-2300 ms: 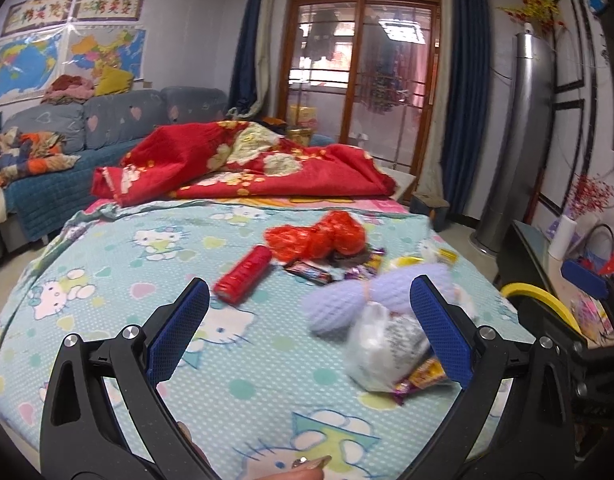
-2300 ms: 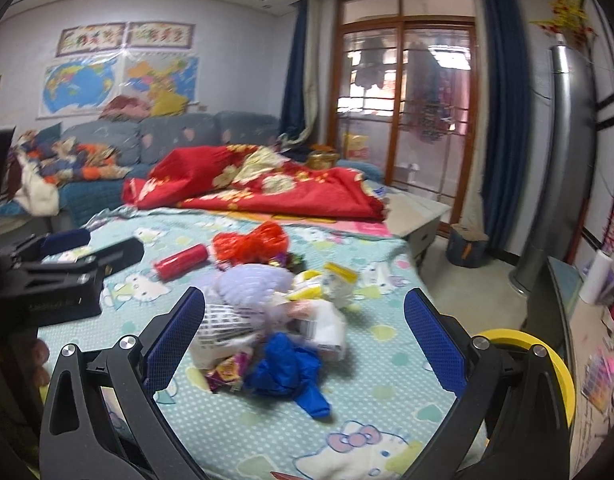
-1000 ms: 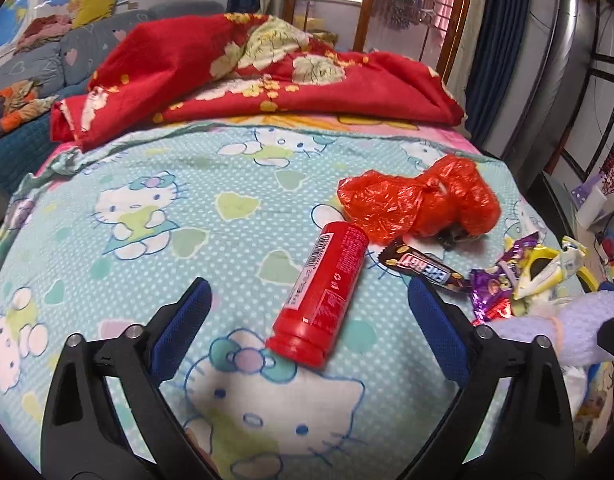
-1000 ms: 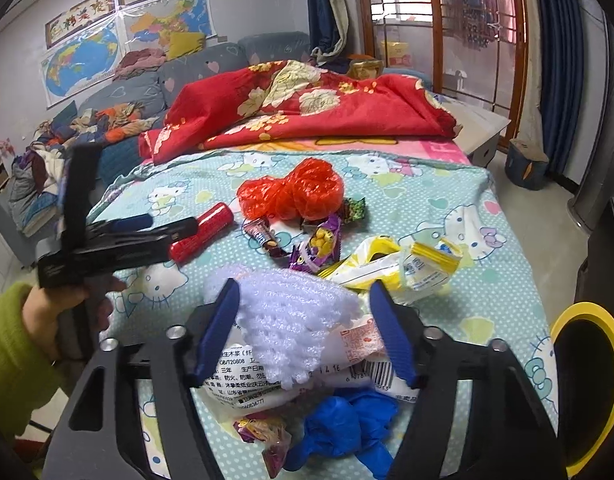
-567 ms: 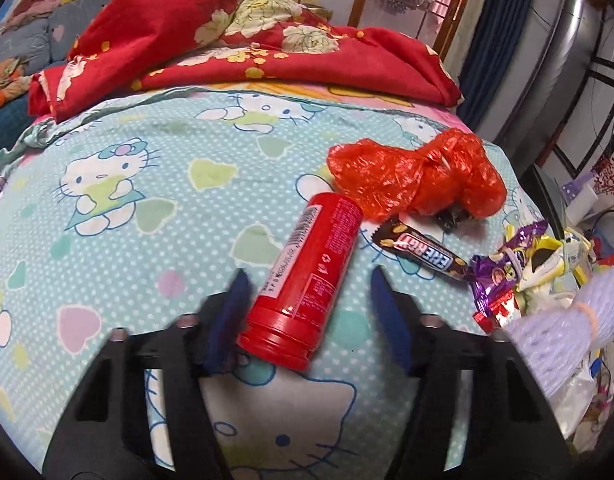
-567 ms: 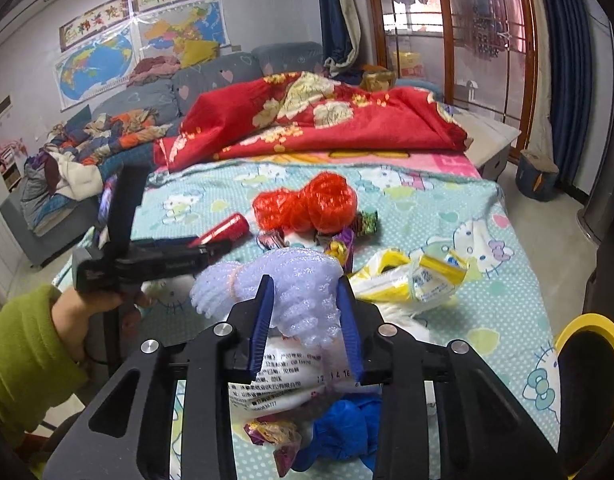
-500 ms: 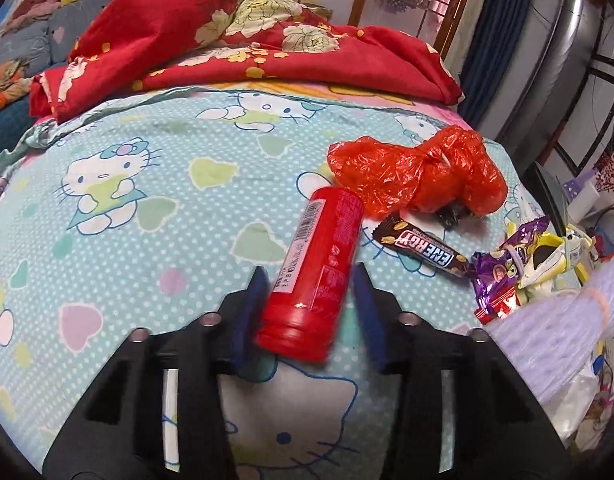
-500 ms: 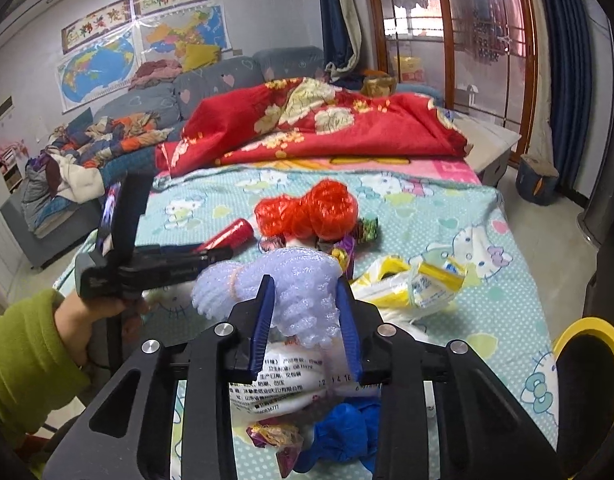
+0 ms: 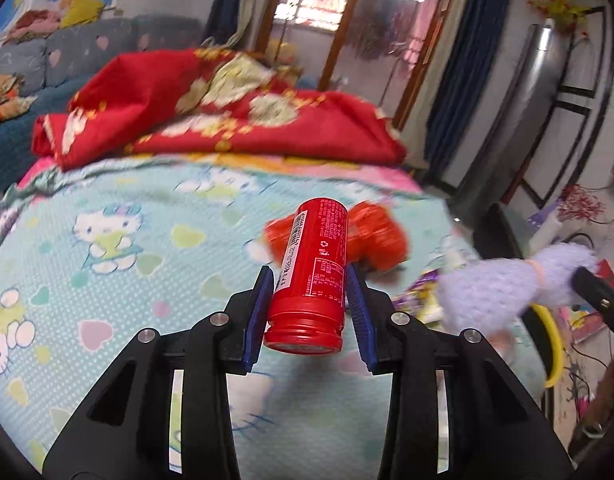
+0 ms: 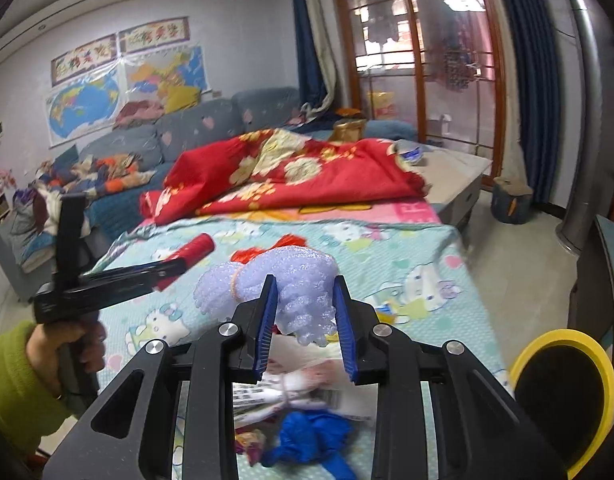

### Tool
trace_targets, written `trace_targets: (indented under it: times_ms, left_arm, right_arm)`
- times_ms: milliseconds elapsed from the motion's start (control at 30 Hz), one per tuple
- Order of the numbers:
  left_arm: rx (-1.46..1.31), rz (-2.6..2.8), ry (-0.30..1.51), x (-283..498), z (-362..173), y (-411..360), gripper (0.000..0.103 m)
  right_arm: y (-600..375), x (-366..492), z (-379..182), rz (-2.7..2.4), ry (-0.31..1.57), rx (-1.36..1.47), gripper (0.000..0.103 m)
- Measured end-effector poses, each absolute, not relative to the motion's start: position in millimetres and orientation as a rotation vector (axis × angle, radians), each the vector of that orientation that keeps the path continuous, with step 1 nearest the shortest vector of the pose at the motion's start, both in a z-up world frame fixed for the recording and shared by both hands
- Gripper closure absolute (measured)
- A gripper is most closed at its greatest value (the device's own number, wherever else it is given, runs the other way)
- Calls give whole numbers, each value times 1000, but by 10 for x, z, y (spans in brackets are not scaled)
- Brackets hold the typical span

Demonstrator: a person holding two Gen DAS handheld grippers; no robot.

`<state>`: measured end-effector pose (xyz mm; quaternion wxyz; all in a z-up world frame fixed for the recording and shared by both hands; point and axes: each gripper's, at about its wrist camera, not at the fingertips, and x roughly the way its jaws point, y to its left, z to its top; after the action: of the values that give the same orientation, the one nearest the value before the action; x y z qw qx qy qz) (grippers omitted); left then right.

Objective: Collect trash
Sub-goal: 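Carry the red can and white mesh net to the yellow bin with both tools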

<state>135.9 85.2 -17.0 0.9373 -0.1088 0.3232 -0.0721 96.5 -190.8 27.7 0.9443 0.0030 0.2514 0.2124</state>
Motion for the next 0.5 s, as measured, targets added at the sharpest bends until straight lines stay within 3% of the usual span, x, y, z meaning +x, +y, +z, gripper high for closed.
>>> trace_targets:
  times_ms: [500]
  left_arm:
    - [-185, -313, 621, 1088, 154, 108, 73]
  right_arm:
    - [-2724, 784, 468, 230, 438, 54, 76]
